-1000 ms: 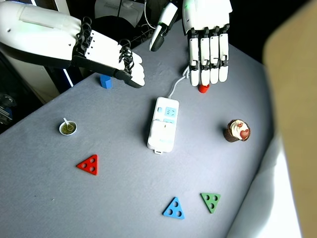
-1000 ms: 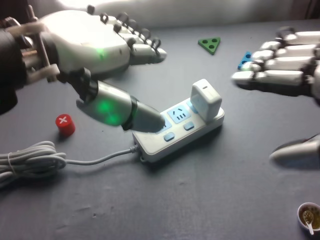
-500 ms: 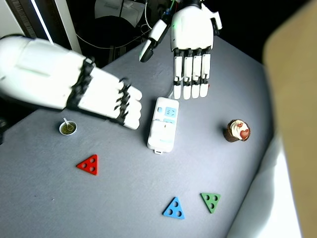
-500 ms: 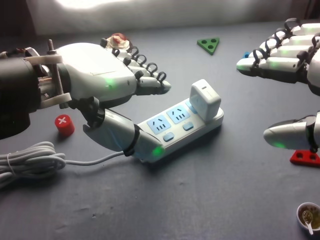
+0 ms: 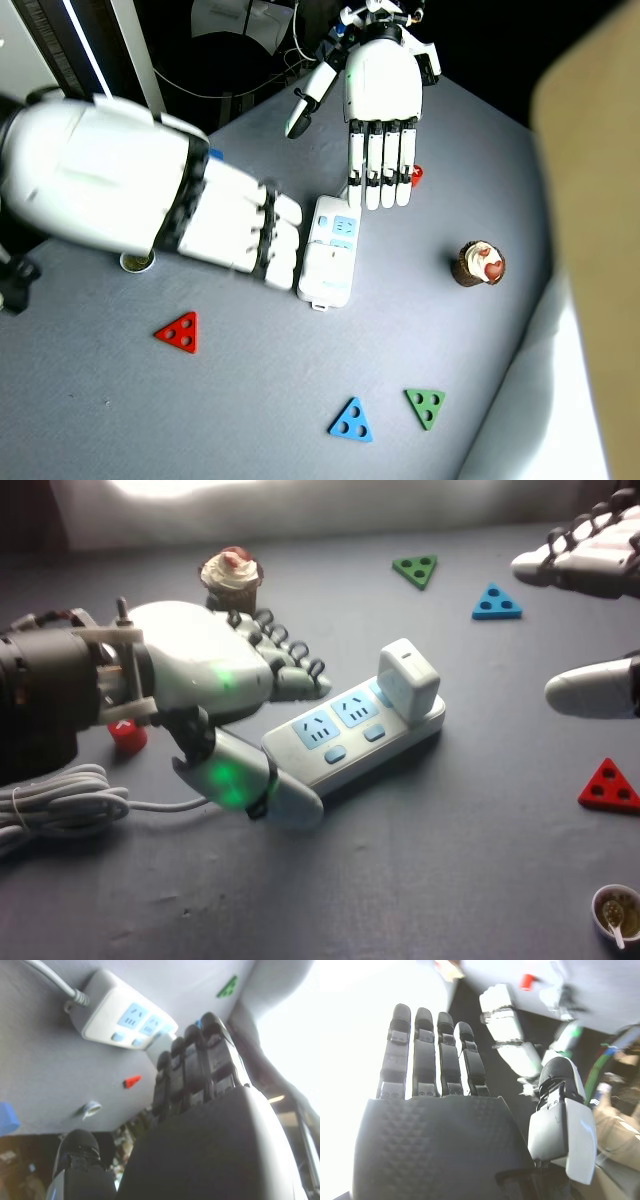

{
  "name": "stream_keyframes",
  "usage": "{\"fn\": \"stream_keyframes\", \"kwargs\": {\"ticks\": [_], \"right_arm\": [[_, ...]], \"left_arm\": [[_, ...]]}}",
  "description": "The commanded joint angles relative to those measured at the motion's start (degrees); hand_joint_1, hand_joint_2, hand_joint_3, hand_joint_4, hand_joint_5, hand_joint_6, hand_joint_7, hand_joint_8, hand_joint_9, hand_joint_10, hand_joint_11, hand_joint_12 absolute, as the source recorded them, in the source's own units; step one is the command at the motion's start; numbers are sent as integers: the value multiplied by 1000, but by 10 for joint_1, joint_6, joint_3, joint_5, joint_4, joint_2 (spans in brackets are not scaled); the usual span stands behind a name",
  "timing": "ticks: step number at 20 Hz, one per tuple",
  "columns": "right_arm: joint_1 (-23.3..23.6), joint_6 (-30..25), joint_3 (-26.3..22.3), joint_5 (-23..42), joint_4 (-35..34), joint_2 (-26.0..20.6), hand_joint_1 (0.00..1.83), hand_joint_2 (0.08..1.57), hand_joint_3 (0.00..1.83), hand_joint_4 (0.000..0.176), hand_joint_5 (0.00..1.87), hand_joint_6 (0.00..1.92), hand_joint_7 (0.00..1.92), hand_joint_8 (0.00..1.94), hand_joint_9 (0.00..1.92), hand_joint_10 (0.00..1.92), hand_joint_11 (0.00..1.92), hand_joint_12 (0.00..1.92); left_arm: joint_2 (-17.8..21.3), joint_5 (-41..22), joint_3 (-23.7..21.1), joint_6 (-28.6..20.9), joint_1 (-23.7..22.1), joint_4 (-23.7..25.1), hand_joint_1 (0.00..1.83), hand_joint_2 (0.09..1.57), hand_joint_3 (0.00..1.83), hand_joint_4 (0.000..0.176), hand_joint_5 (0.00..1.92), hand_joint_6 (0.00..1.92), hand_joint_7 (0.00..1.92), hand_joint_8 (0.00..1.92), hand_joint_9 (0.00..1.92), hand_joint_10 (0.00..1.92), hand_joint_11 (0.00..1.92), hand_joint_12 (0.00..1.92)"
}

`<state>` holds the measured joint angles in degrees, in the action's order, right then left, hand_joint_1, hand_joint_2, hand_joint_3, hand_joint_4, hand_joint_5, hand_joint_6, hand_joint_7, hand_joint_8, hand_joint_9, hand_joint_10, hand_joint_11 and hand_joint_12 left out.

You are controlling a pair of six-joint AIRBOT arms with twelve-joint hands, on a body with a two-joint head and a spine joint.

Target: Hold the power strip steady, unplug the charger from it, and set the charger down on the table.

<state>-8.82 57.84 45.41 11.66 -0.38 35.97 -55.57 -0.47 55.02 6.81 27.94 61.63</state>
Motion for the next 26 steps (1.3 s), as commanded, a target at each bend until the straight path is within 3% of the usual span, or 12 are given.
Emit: {"fn": "stream_keyframes", "kwargs": {"ticks": [1, 3, 7, 9, 11, 13, 16, 19, 22, 26], "right_arm": [[7, -4, 0, 42, 1, 1, 1, 1093, 0, 0, 154, 9, 190, 3, 201, 6, 138, 187], [8, 4, 3, 24, -4, 12, 3, 1097, 0, 0, 161, 7, 200, 5, 211, 7, 150, 189], [8, 150, -2, 68, -166, 39, 21, 1097, 0, 0, 162, 2, 207, 3, 216, 4, 153, 187], [7, 174, 1, 98, -203, 50, 36, 1086, 0, 0, 167, 3, 209, 3, 212, 2, 148, 185], [6, 170, 4, 120, -199, 53, 19, 1086, 0, 0, 166, 1, 198, 0, 200, 0, 142, 181], [4, 86, 17, 117, -120, 55, 27, 1090, 0, 0, 166, 2, 198, 2, 201, 2, 149, 182], [-21, 75, 26, 149, -108, 56, 3, 1091, 0, 0, 154, 0, 186, 0, 189, 0, 133, 172], [-26, 250, 22, 157, -274, 66, 9, 1092, 0, 0, 162, 9, 194, 8, 195, 8, 153, 176], [-34, 404, -4, 281, -449, 87, 26, 1091, 0, 0, 153, 4, 189, 4, 198, 6, 154, 175], [-44, 430, -29, 365, -494, 114, 8, 1096, 1, 0, 159, 4, 197, 5, 200, 5, 149, 172]], "left_arm": [[-5, -30, 4, 1, -2, -1, 0, 1018, 2, 0, 153, 4, 198, 8, 176, 6, 99, 202], [-15, -39, 14, 1, 4, -1, 0, 1021, 3, 0, 154, 3, 202, 8, 178, 5, 92, 200], [-27, -47, 24, 1, 17, -1, 0, 1023, 3, 0, 165, 7, 210, 8, 186, 6, 104, 206], [-32, -47, 27, 0, 24, -1, 0, 1025, 3, 0, 161, 3, 205, 4, 184, 4, 97, 204], [-37, -47, 30, 1, 28, -2, 0, 1026, 3, 0, 162, 3, 209, 5, 189, 6, 97, 204], [-39, -47, 32, 3, 30, -2, 0, 1026, 2, 0, 154, 3, 203, 2, 186, 3, 97, 205], [-45, -48, 37, 6, 33, -1, 0, 1026, 1, 0, 155, 4, 199, 2, 188, 4, 98, 205], [-50, -48, 41, 6, 38, -1, 0, 1023, 0, 0, 157, 3, 202, 2, 184, 1, 98, 206], [-55, -48, 45, 6, 41, -2, 0, 1025, 0, 0, 169, 6, 210, 4, 200, 6, 121, 215], [-59, -49, 47, 6, 46, -1, 0, 1020, 0, 0, 170, 5, 211, 4, 200, 5, 128, 217]]}}
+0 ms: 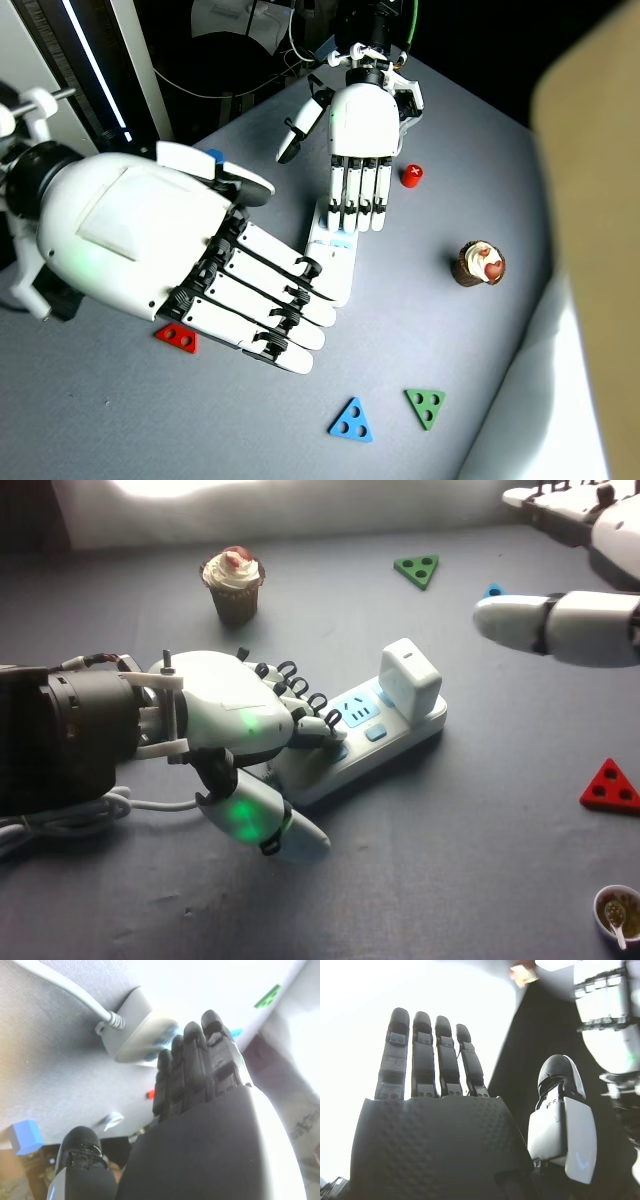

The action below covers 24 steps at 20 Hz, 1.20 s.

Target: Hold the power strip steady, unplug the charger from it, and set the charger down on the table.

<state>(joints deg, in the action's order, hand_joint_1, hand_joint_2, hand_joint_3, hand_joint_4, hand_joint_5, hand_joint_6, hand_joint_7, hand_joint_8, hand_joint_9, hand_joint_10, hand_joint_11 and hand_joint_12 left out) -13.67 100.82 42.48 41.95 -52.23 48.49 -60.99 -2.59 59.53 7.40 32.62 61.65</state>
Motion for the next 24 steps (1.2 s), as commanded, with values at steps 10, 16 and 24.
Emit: {"fn": "stream_keyframes", "kwargs": {"ticks": [10, 16, 24], "right_arm": [[0, 0, 1, 152, -79, 75, 13, 1087, 0, 0, 168, 4, 200, 3, 198, 2, 140, 161], [-16, 1, -3, 192, -94, 116, 20, 1084, 0, 0, 190, 6, 224, 6, 221, 7, 178, 169], [-15, 0, 18, 227, -142, 171, 225, 1044, 0, 0, 211, 7, 252, 7, 247, 8, 196, 171]], "left_arm": [[-12, -28, 2, 0, 3, 1, 0, 1021, 0, 0, 142, 0, 189, 0, 174, 1, 112, 208], [-12, -30, -2, 0, 9, 1, 0, 1023, 0, 0, 161, 6, 201, 6, 186, 4, 117, 210], [-11, -34, -1, 0, 9, 1, 0, 1021, 0, 0, 147, 3, 192, 4, 180, 5, 121, 209]]}}
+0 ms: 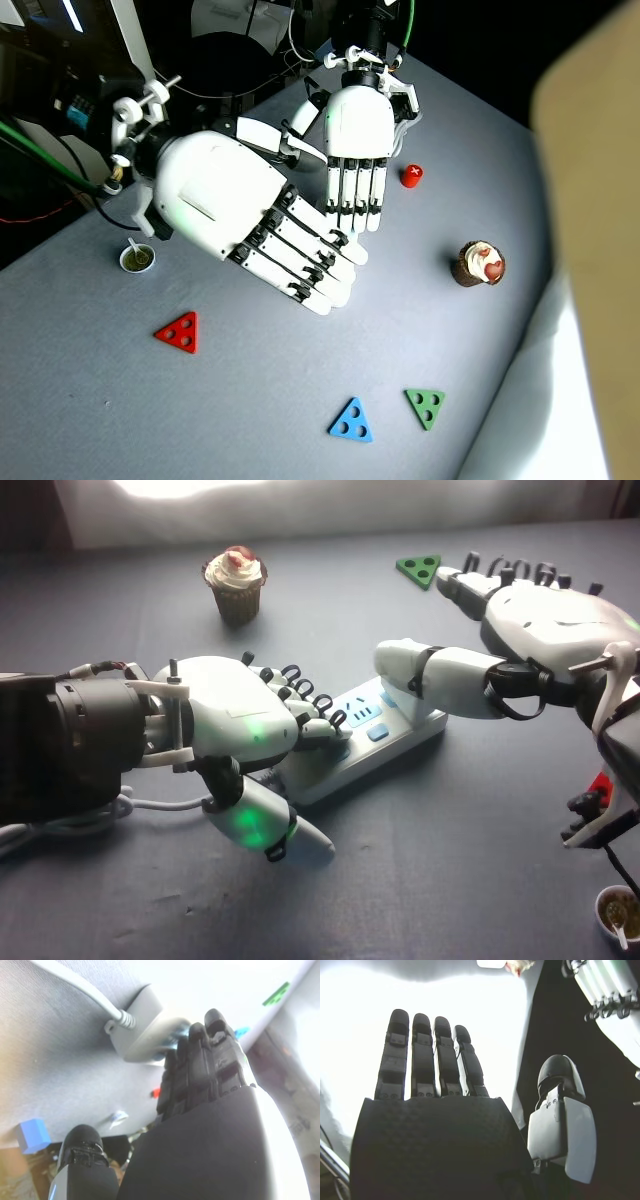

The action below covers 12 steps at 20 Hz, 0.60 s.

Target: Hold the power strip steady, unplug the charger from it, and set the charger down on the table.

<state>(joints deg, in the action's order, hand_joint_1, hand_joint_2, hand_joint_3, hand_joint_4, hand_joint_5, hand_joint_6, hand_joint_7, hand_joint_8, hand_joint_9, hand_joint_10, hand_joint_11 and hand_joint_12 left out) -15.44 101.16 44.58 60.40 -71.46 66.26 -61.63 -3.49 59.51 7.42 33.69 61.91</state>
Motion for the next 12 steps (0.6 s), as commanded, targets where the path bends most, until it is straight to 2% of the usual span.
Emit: {"fn": "stream_keyframes", "kwargs": {"ticks": [1, 2, 6, 12], "right_arm": [[3, -3, 1, 44, 46, -1, 290, 1035, 0, 0, 236, 13, 282, 15, 276, 16, 223, 183], [3, -3, 4, 46, 44, 3, 406, 1033, 0, 0, 259, 18, 311, 21, 302, 22, 244, 192], [4, -3, 20, 43, 32, 24, 648, 1024, 0, 0, 236, 1, 319, 3, 317, 3, 243, 192], [9, -8, 49, 49, 25, 58, 717, 1036, 0, 0, 234, 3, 296, 3, 294, 3, 228, 195]], "left_arm": [[-4, -27, 0, -1, -1, -2, 0, 1022, 0, 0, 146, 2, 192, 4, 179, 4, 117, 207], [-5, -28, 0, -1, -1, -2, 0, 1023, 1, 0, 152, 4, 199, 6, 183, 5, 115, 206], [-10, -34, 0, -1, 6, -2, 0, 1024, 1, 0, 148, 3, 200, 5, 192, 8, 133, 213], [-11, -34, -1, -1, 12, 6, 0, 1020, 0, 0, 139, 0, 188, 0, 178, 0, 118, 204]]}}
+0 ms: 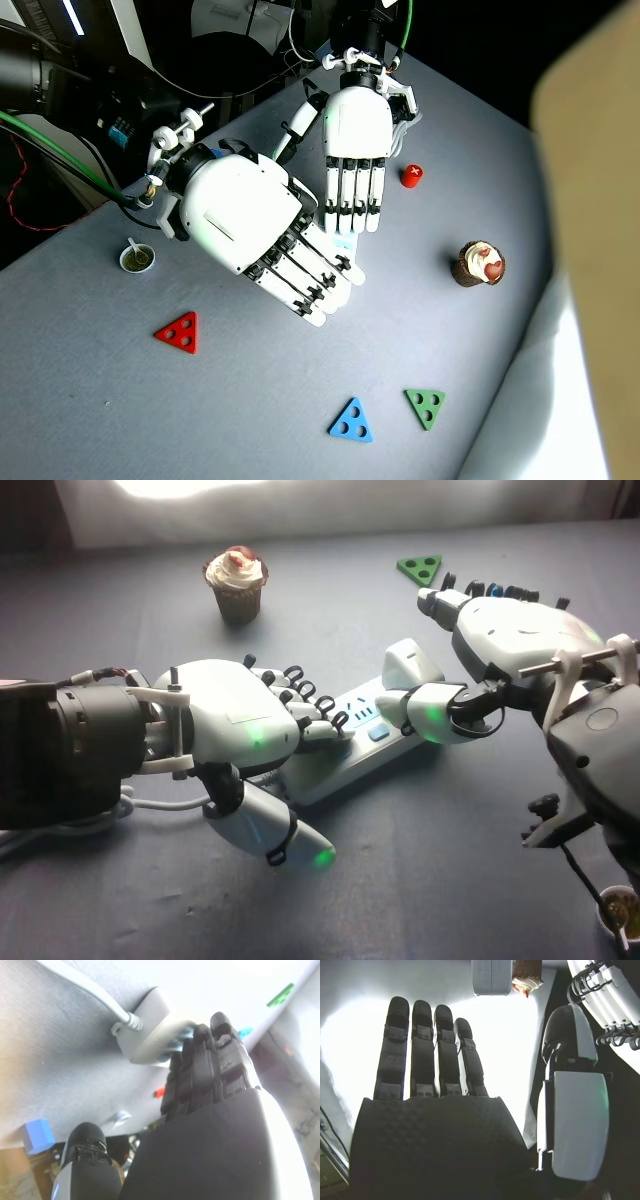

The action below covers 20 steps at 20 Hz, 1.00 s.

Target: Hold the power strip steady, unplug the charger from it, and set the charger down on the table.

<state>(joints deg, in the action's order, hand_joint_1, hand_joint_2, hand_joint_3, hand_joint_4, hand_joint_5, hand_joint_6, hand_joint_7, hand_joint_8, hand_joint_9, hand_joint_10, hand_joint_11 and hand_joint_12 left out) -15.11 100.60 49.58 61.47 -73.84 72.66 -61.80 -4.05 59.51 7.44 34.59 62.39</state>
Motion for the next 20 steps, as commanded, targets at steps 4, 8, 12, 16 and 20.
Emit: {"fn": "stream_keyframes", "kwargs": {"ticks": [4, 8, 12, 16, 20], "right_arm": [[16, -15, 16, 45, 18, 10, 669, 1044, 3, 0, 254, 7, 324, 10, 321, 10, 248, 208], [22, -39, 30, 47, -49, 18, 665, 1061, 4, 0, 250, 4, 315, 8, 320, 8, 238, 214], [22, -63, 32, 61, -51, 27, 673, 1053, 0, 0, 300, 15, 371, 17, 362, 14, 276, 243], [24, -76, 44, 60, -51, 40, 694, 1049, 0, 0, 299, 7, 358, 6, 359, 7, 271, 254], [29, -82, 68, 52, -66, 59, 655, 1067, 4, 0, 286, 2, 334, 0, 331, 0, 238, 251]], "left_arm": [[-6, -29, -2, -1, 4, 1, 0, 1021, 0, 0, 122, 0, 169, 0, 160, 0, 101, 196], [-4, -31, -3, -1, 4, 1, 0, 1018, 0, 0, 136, 4, 176, 2, 164, 1, 111, 199], [-1, -31, -4, -1, 4, 0, 0, 1021, 0, 0, 151, 7, 196, 8, 191, 10, 138, 210], [0, -31, -3, -1, 4, -1, 0, 1013, 0, 0, 143, 3, 195, 6, 190, 7, 130, 205], [0, -32, -3, -1, 3, 0, 0, 1016, 0, 0, 148, 4, 196, 4, 189, 5, 131, 204]]}}
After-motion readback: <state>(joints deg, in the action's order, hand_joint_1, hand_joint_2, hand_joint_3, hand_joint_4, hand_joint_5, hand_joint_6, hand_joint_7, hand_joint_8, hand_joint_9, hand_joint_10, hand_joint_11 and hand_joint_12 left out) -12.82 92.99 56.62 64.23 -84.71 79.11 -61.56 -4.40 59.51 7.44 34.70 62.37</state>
